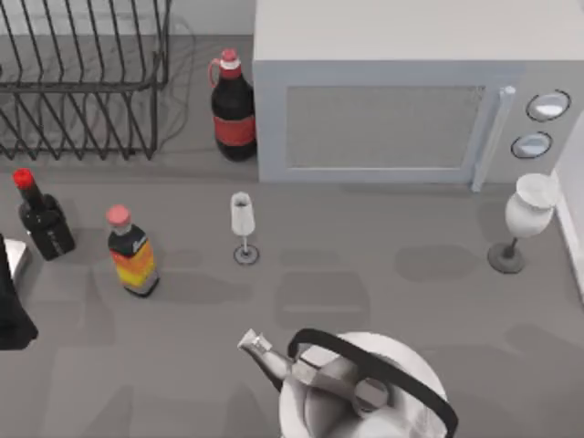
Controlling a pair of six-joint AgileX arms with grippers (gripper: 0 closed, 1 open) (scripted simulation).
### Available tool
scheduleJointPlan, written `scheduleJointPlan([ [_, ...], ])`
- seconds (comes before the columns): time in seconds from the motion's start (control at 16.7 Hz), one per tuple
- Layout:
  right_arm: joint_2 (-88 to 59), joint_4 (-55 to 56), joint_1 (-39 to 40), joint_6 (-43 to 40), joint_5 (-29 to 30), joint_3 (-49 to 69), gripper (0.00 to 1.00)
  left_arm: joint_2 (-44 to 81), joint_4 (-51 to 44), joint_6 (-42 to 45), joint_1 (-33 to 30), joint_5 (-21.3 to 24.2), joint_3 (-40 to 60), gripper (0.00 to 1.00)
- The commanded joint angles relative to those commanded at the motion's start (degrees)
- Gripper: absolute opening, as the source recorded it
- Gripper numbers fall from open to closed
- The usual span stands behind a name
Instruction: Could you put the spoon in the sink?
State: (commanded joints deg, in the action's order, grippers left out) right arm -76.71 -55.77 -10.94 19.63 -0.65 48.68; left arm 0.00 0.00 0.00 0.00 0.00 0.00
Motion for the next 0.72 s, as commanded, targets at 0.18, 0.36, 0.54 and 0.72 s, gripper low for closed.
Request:
scheduleJointPlan([
  [0.18, -2.7, -1.9, -0.4, 0.7, 0.0, 2.0, 1.0, 0.0, 0.0, 0.0, 0.0, 0.0, 0.0, 1.0],
  [0.36, -2.7, -1.9, -0.4, 0.7, 0.0, 2.0, 1.0, 0.0, 0.0, 0.0, 0.0, 0.0, 0.0, 1.0],
  [0.54, -3.3, -0.8, -0.2, 0.6, 0.0, 2.3, 1.0, 0.0, 0.0, 0.0, 0.0, 0.0, 0.0, 1.0],
  [0.72, -8.4, 5.0, -0.3, 0.1, -0.2, 1.5, 1.0, 0.0, 0.0, 0.0, 0.0, 0.0, 0.0, 1.0],
])
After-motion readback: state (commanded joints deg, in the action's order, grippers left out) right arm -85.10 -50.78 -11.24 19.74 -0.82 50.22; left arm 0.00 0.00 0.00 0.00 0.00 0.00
